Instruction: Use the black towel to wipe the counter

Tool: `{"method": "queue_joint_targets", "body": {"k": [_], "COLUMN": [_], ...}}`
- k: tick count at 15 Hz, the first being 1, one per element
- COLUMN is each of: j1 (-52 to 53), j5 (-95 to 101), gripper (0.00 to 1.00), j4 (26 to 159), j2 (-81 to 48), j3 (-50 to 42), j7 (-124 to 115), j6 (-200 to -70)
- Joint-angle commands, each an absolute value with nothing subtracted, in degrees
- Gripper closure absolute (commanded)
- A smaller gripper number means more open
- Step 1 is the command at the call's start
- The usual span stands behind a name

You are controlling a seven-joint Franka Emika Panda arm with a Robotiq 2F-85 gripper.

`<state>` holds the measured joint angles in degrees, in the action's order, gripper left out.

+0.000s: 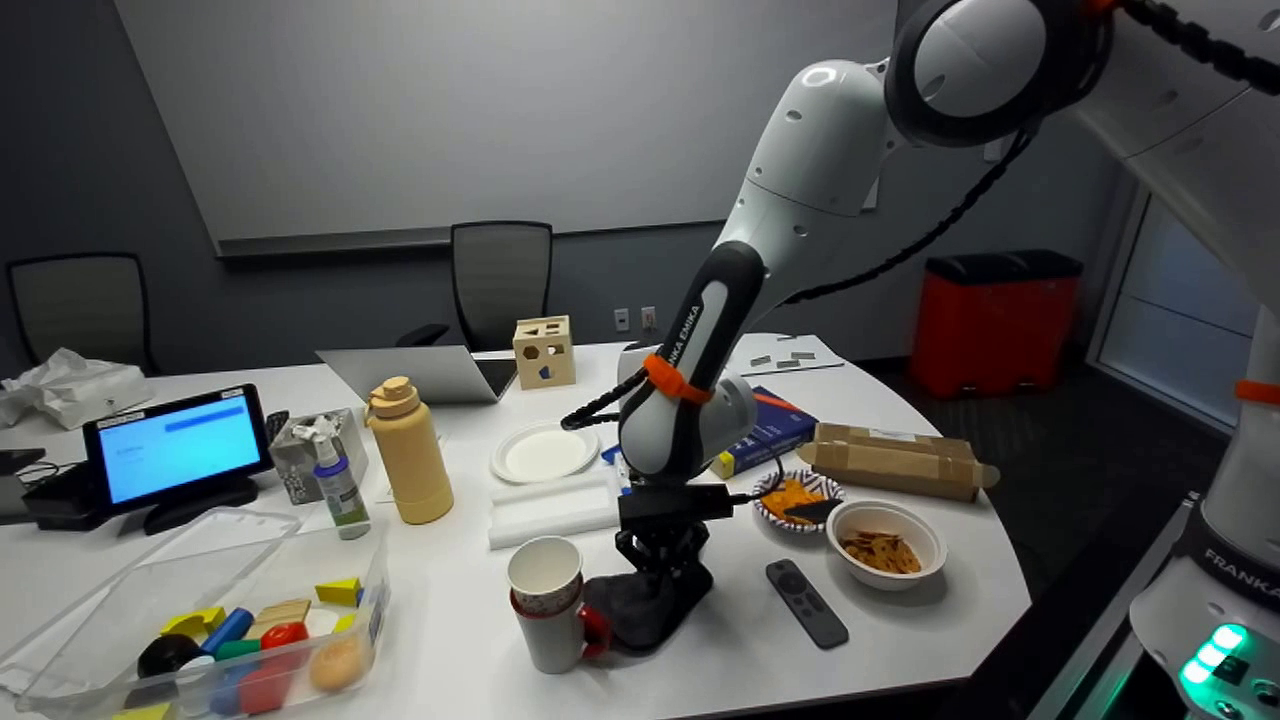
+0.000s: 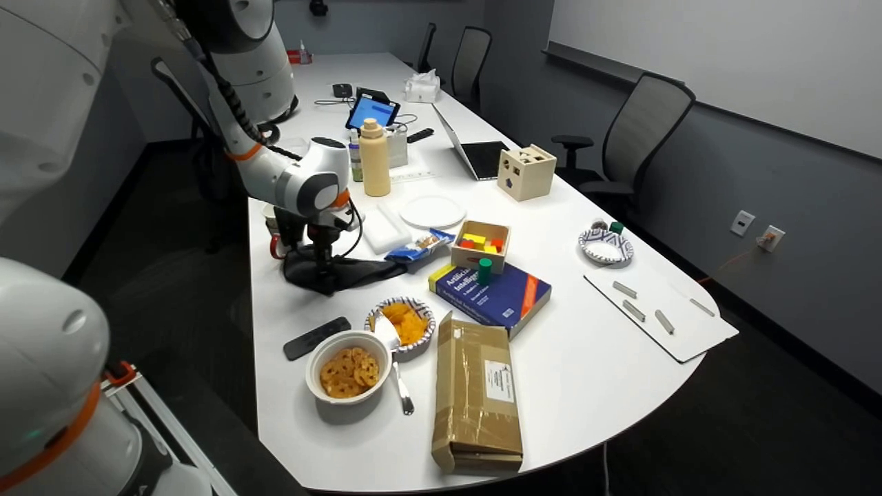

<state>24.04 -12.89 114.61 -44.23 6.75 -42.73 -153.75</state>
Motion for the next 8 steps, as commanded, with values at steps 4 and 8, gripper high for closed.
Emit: {"method": "queue_joint_targets", "body": {"k": [4,8], "j1": [24.8,23.4], "j5": [-10.0,-10.2], "gripper": [0.98,0.98], "j4": [121.5,119.2], "j2": [-39.8,-41.7], "j3": [1.6,-1.7], "j7": [-43.9,-45.1], "j6": [-152.2,-154.8]}}
